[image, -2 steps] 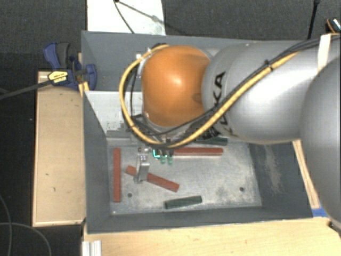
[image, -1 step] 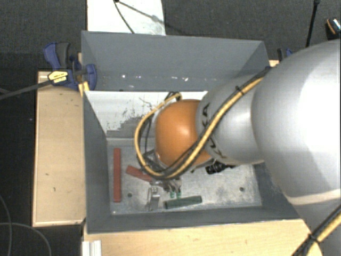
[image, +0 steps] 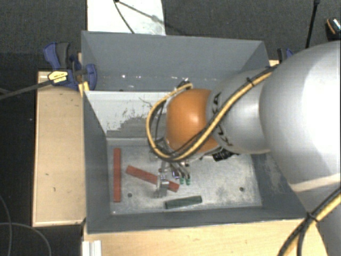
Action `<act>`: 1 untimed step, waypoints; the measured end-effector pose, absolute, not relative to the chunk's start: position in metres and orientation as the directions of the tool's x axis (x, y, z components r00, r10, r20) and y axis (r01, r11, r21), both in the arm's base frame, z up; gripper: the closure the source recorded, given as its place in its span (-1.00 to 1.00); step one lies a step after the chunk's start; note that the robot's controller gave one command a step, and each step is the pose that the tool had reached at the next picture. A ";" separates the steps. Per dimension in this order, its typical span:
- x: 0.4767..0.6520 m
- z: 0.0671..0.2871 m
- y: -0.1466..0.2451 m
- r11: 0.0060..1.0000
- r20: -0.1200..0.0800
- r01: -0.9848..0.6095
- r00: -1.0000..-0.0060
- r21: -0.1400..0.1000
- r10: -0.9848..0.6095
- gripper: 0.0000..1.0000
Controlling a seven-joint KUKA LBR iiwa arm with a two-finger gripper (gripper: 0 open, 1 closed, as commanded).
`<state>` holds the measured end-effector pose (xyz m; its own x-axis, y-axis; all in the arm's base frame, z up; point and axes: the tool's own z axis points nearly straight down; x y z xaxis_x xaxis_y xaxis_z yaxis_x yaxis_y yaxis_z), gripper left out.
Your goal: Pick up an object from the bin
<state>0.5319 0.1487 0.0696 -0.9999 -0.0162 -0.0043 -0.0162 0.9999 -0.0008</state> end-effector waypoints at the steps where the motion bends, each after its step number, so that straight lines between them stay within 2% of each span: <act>1: 0.530 0.070 0.151 1.000 -0.002 -0.012 -1.000 0.002 -0.012 1.00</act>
Offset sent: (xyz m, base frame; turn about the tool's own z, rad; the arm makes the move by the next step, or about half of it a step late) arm 0.0000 0.0000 0.0000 0.0000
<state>0.5304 0.1515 0.0703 -0.9999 -0.0124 -0.0024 -0.0124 0.9999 0.0015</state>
